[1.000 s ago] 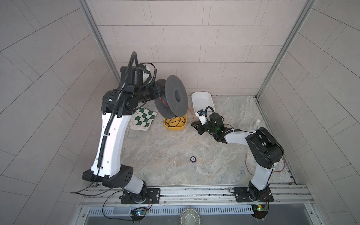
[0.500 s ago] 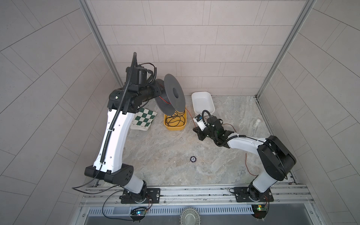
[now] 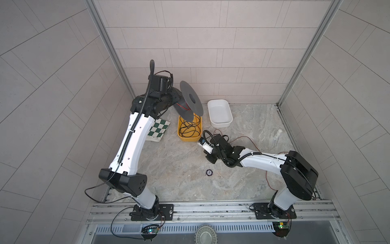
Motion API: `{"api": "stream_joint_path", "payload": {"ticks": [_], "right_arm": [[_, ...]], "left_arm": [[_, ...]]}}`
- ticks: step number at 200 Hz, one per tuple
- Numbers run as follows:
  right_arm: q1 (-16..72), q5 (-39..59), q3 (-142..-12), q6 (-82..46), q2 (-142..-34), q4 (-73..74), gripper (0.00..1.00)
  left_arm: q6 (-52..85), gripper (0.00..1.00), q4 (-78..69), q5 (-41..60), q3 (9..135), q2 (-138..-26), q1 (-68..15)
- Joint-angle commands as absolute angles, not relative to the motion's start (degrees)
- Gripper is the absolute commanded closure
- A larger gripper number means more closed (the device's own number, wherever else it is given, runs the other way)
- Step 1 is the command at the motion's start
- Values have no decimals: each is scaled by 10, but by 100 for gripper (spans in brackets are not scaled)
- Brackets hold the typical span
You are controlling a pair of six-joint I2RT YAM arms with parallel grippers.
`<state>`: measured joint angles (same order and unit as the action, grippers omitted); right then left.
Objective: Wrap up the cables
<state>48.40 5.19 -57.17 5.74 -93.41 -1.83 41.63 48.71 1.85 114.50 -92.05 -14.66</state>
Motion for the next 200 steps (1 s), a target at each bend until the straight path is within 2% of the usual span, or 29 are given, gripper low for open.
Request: {"api": "stream_joint_path", "payload": {"ticks": [1, 145, 200], "right_arm": [[501, 19, -598, 88, -914, -88, 100], [557, -19, -777, 171, -820, -279, 100], [555, -75, -835, 196, -813, -296, 100]], "left_arm": [[427, 100, 396, -23, 1134, -903, -156], [343, 100, 331, -154, 1059, -956, -269], [323, 100, 328, -161, 1032, -962, -293]]}}
